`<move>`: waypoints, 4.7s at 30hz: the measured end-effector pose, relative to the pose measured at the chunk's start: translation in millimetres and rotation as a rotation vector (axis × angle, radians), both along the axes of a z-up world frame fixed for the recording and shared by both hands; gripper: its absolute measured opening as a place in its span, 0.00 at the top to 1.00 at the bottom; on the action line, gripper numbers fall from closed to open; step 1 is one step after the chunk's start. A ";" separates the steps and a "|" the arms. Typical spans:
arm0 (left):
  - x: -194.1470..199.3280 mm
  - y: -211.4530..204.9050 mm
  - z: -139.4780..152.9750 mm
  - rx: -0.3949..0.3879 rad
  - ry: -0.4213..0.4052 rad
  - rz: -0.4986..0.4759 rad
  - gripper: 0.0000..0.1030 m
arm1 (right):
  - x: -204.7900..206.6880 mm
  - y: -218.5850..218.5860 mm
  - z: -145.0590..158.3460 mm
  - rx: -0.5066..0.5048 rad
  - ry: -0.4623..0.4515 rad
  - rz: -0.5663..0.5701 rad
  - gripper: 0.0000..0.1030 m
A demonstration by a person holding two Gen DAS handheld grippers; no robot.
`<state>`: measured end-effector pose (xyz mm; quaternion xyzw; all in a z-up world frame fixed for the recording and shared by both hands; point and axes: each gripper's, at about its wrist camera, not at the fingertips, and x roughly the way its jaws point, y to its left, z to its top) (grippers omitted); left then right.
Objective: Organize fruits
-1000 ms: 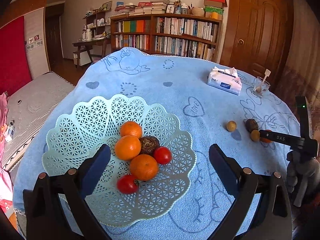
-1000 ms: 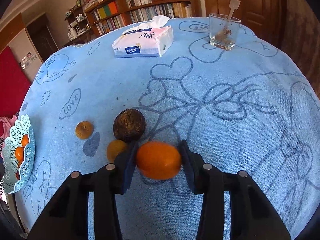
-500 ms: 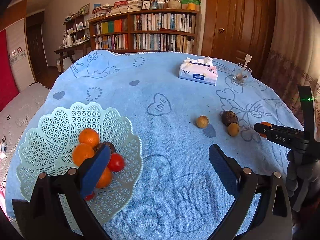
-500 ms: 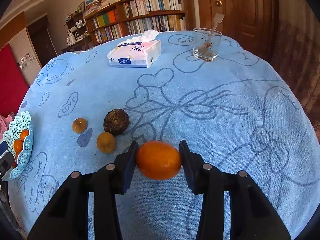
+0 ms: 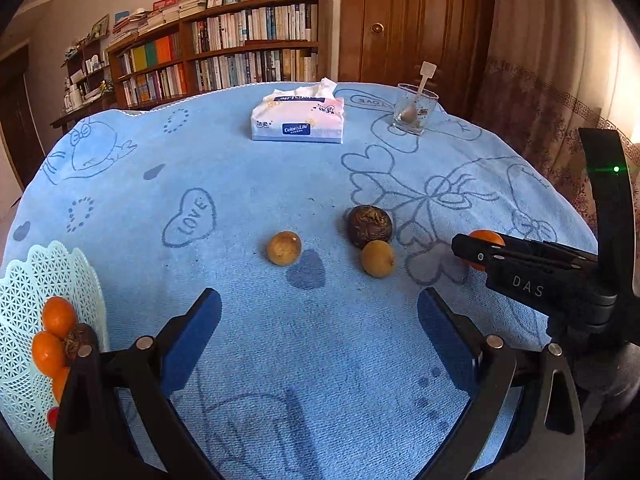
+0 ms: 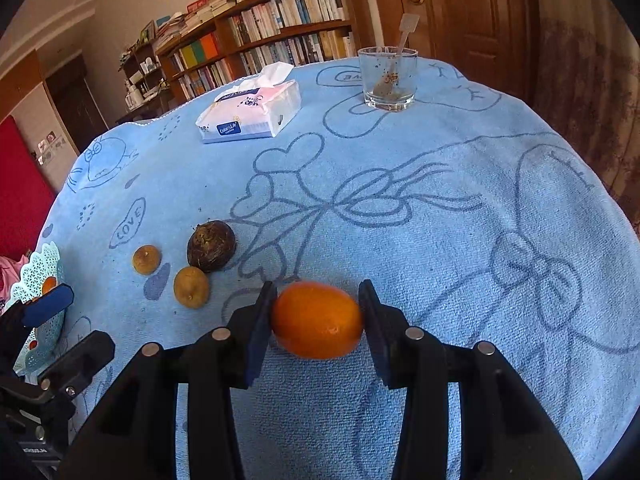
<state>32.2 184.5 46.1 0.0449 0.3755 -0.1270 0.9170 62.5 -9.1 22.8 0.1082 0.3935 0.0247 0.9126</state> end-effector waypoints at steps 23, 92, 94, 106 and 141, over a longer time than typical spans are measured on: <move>58.0 -40.1 -32.9 -0.075 0.140 -0.082 0.66 | -0.6 -0.7 -2.2 0.010 0.006 -0.014 0.58; -32.9 42.4 12.7 -0.095 0.000 0.085 0.74 | -0.6 15.4 -7.2 -0.062 0.021 0.057 0.59; -35.5 51.8 15.7 -0.101 -0.009 0.106 0.74 | -2.0 17.0 -6.4 -0.068 0.012 0.065 0.59; -59.9 136.3 35.7 -0.103 -0.081 0.277 0.74 | -11.3 19.8 3.9 -0.087 -0.027 0.053 0.59; -48.7 86.0 -32.8 -0.097 0.114 0.240 0.49 | -27.5 37.3 0.9 -0.010 -0.022 0.099 0.59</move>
